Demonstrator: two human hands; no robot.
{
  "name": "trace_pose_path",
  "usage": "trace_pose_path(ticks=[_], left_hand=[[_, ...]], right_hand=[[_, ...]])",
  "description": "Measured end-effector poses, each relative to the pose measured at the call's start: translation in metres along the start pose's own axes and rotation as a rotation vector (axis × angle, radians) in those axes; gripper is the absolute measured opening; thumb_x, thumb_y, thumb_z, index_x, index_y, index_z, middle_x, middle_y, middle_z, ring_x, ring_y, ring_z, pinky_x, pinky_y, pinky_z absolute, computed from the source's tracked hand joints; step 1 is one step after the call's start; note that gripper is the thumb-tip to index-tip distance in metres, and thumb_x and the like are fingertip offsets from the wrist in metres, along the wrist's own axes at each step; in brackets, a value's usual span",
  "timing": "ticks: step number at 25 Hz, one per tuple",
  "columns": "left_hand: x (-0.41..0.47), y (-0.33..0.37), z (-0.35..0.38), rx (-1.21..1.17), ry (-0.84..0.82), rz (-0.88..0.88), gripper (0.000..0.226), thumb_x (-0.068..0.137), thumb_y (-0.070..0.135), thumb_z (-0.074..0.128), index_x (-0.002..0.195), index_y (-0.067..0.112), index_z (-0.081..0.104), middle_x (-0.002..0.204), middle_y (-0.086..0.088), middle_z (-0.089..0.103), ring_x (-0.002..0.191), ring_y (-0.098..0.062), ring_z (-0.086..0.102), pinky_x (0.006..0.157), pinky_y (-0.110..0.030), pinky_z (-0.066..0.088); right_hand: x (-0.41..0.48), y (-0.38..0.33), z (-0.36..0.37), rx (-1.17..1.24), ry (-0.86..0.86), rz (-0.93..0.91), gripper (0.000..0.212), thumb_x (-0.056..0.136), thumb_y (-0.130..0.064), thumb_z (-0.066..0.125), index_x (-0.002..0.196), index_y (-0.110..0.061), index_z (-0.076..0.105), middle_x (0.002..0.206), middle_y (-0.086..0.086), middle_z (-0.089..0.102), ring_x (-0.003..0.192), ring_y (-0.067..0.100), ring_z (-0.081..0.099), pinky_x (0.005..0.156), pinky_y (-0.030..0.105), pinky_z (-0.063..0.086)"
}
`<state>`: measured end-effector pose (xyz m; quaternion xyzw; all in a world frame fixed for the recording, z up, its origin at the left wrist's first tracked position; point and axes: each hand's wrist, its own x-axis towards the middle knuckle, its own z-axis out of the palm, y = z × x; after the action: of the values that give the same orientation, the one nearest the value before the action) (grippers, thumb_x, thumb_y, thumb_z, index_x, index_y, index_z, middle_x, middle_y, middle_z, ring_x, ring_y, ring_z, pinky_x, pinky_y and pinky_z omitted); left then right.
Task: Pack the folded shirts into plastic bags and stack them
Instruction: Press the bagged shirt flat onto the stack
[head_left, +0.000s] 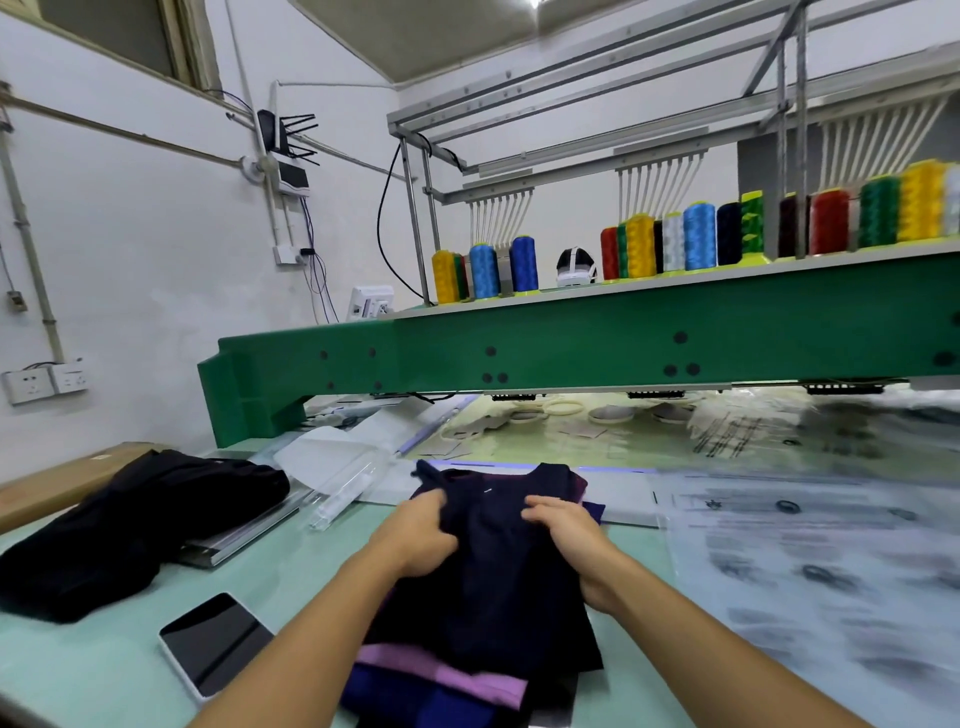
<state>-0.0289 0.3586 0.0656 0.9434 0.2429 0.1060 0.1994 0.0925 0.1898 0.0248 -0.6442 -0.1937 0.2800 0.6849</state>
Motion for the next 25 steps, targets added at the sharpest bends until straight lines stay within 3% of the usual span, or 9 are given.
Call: trace_pose_path(ticks=[3,5,7,10,12,17,20,23,25], left_hand=[[-0.004,0.053,0.010,-0.157,-0.286,0.222,0.024,0.070,0.031,0.063,0.092,0.029,0.053,0.089,0.007,0.064,0.079,-0.012,0.062,0.065,-0.032,0.052],[-0.006,0.069,0.016,-0.354,-0.387,0.201,0.026,0.070,0.041,0.062,0.089,0.023,0.064,0.085,0.007,0.063,0.076,-0.010,0.059,0.062,-0.029,0.051],[-0.002,0.063,0.023,-0.392,-0.219,0.160,0.019,0.078,0.041,0.060,0.082,0.025,0.070,0.088,0.009,0.065,0.082,-0.012,0.059,0.076,-0.033,0.051],[0.001,0.045,0.037,-0.303,0.156,-0.127,0.025,0.090,0.038,0.064,0.110,0.024,0.061,0.115,0.001,0.058,0.108,-0.022,0.057,0.092,-0.035,0.047],[0.003,0.048,0.044,-0.661,0.069,-0.251,0.044,0.091,0.039,0.069,0.126,0.016,0.055,0.118,-0.002,0.063,0.105,-0.019,0.063,0.083,-0.031,0.052],[0.008,0.101,0.039,-0.901,-0.006,0.028,0.070,0.083,0.008,0.077,0.144,0.023,0.046,0.117,0.005,0.068,0.099,-0.010,0.069,0.070,-0.020,0.053],[0.007,0.156,0.050,-0.974,-0.136,0.226,0.090,0.082,0.000,0.076,0.153,0.035,0.034,0.124,0.009,0.066,0.102,-0.010,0.070,0.074,-0.019,0.054],[-0.003,0.213,0.075,-1.091,-0.294,0.357,0.096,0.076,0.010,0.082,0.153,0.039,0.033,0.132,0.008,0.065,0.110,-0.012,0.070,0.078,-0.025,0.057],[-0.012,0.244,0.093,-1.051,-0.375,0.384,0.088,0.078,0.029,0.083,0.150,0.041,0.034,0.136,0.010,0.063,0.109,-0.010,0.069,0.080,-0.033,0.060]], right_hand=[[0.003,-0.009,0.008,0.184,-0.094,0.129,0.040,0.090,-0.049,0.066,0.092,-0.012,0.081,0.094,0.012,0.077,0.082,0.027,0.074,0.069,0.032,0.057],[0.007,-0.010,0.010,0.211,-0.079,0.184,0.041,0.086,-0.045,0.071,0.090,-0.005,0.078,0.080,0.016,0.073,0.073,0.030,0.070,0.064,0.032,0.055],[0.012,-0.008,0.009,0.112,0.041,0.185,0.012,0.084,-0.018,0.071,0.090,-0.007,0.068,0.071,0.013,0.066,0.063,0.027,0.063,0.051,0.023,0.049],[0.013,-0.007,0.007,0.016,0.145,0.095,0.020,0.081,0.009,0.058,0.092,-0.007,0.064,0.072,0.010,0.059,0.062,0.023,0.054,0.051,0.021,0.043],[0.005,-0.011,0.004,0.094,0.079,0.055,0.030,0.080,0.012,0.052,0.093,-0.009,0.068,0.071,0.011,0.064,0.067,0.025,0.060,0.060,0.027,0.047],[-0.024,-0.038,-0.039,0.207,0.008,0.067,0.011,0.080,-0.002,0.059,0.080,-0.008,0.068,0.073,0.012,0.065,0.067,0.026,0.063,0.062,0.028,0.048],[-0.039,-0.053,-0.098,0.322,-0.018,-0.030,0.026,0.090,-0.020,0.061,0.074,-0.011,0.080,0.077,0.008,0.075,0.063,0.021,0.072,0.051,0.023,0.053],[-0.056,-0.065,-0.163,0.285,0.086,-0.081,0.019,0.094,-0.018,0.062,0.090,-0.007,0.077,0.079,0.010,0.076,0.063,0.021,0.072,0.053,0.026,0.056],[-0.066,-0.067,-0.210,0.132,0.221,-0.097,0.011,0.091,-0.010,0.064,0.086,-0.005,0.072,0.078,0.009,0.074,0.070,0.022,0.070,0.069,0.029,0.057]])
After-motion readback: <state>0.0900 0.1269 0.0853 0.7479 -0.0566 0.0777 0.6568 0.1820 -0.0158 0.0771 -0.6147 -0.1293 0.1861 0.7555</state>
